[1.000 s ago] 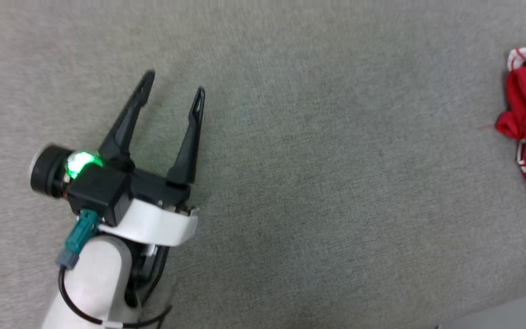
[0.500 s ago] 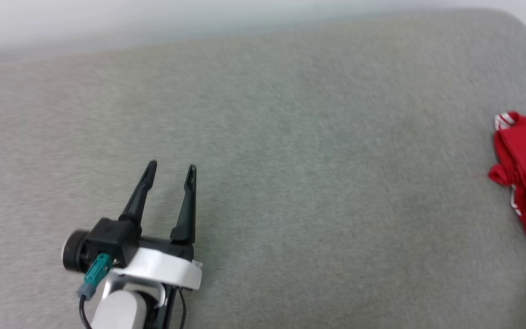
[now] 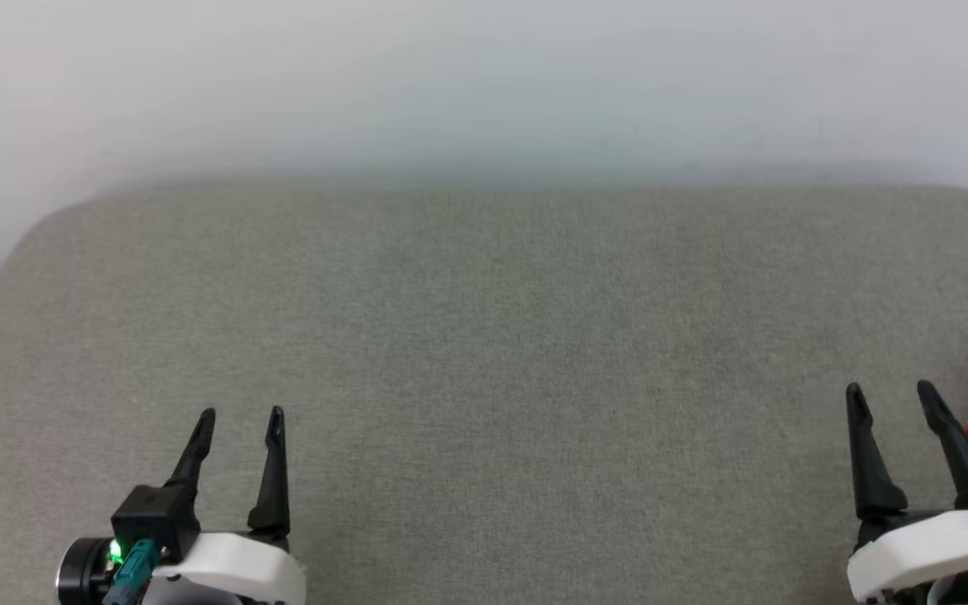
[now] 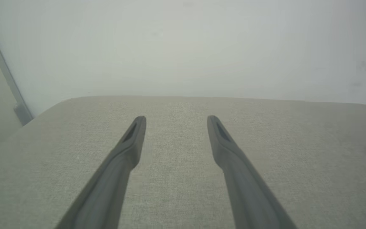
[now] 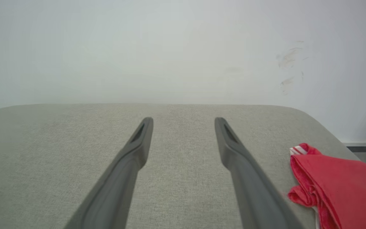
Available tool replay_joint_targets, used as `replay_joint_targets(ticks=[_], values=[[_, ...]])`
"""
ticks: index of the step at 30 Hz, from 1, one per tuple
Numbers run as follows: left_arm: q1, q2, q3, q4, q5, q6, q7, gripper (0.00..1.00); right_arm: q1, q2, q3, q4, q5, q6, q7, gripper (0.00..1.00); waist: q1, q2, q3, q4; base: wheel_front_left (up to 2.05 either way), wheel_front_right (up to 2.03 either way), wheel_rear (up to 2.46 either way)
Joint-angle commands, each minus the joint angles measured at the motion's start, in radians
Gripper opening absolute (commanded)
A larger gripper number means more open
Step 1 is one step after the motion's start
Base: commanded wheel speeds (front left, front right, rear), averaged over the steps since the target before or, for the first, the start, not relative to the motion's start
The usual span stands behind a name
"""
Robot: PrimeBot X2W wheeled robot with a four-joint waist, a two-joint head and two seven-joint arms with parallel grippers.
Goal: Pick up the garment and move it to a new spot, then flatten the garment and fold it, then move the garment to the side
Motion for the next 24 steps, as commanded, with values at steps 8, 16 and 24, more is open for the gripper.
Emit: replay_joint_targets(ticks=[8, 16, 24], values=[[0.074, 0.016, 0.001, -0.017, 0.003, 0.006, -0.005, 1.0, 0.129, 0.02, 0.025, -0.131, -0.005, -0.001, 0.032, 1.0, 0.0002, -0.0001, -0.065, 0.006, 0.0, 0.0, 0.0], [0.118, 0.018, -0.009, -0.04, 0.009, 0.011, -0.006, 1.0, 0.205, 0.022, 0.022, -0.18, 0.013, -0.001, 0.066, 1.0, 0.0002, -0.0001, -0.087, -0.001, 0.0, 0.0, 0.0], [0.112, 0.02, -0.03, -0.034, 0.013, 0.008, -0.006, 1.0, 0.208, 0.022, 0.018, -0.197, 0.018, -0.001, 0.074, 1.0, 0.0002, -0.0001, -0.092, 0.007, 0.0, 0.0, 0.0]])
